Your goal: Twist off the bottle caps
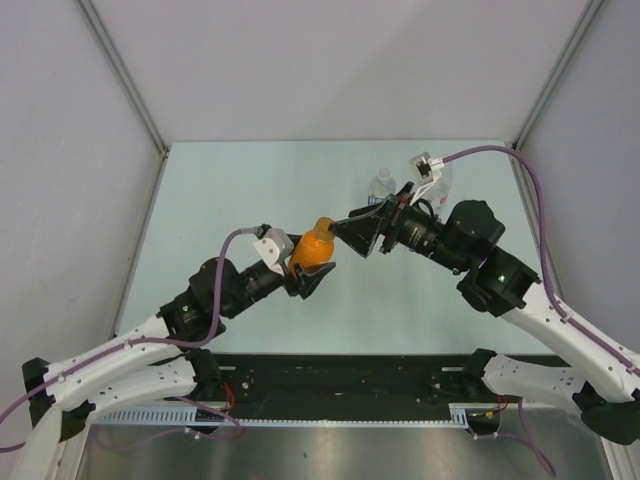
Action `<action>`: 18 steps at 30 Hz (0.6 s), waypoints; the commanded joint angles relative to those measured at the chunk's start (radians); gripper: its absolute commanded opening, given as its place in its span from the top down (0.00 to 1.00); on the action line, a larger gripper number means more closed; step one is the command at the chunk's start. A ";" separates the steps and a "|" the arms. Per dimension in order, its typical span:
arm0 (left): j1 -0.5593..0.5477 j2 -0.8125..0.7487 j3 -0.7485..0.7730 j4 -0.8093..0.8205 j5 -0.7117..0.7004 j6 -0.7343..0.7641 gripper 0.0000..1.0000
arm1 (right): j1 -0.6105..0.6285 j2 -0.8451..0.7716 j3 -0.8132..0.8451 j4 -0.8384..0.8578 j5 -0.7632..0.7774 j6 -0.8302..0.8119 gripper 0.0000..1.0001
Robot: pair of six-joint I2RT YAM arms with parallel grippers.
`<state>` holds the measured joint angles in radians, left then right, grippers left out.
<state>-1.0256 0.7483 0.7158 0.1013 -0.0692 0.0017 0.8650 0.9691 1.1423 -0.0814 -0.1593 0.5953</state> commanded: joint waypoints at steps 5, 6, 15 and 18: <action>-0.016 0.006 0.002 0.024 -0.043 0.034 1.00 | 0.026 0.049 0.050 0.002 0.037 -0.006 0.12; -0.017 0.006 0.002 0.026 -0.044 0.035 1.00 | 0.026 0.055 0.051 0.002 0.037 -0.009 0.12; -0.022 0.006 -0.003 0.021 -0.046 0.040 1.00 | 0.028 0.083 0.060 0.009 0.038 -0.023 0.16; -0.024 0.006 -0.006 0.023 -0.046 0.041 1.00 | 0.028 0.089 0.060 0.008 0.040 -0.025 0.18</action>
<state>-1.0409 0.7551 0.7155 0.1013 -0.1024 0.0196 0.8883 1.0550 1.1534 -0.0990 -0.1371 0.5903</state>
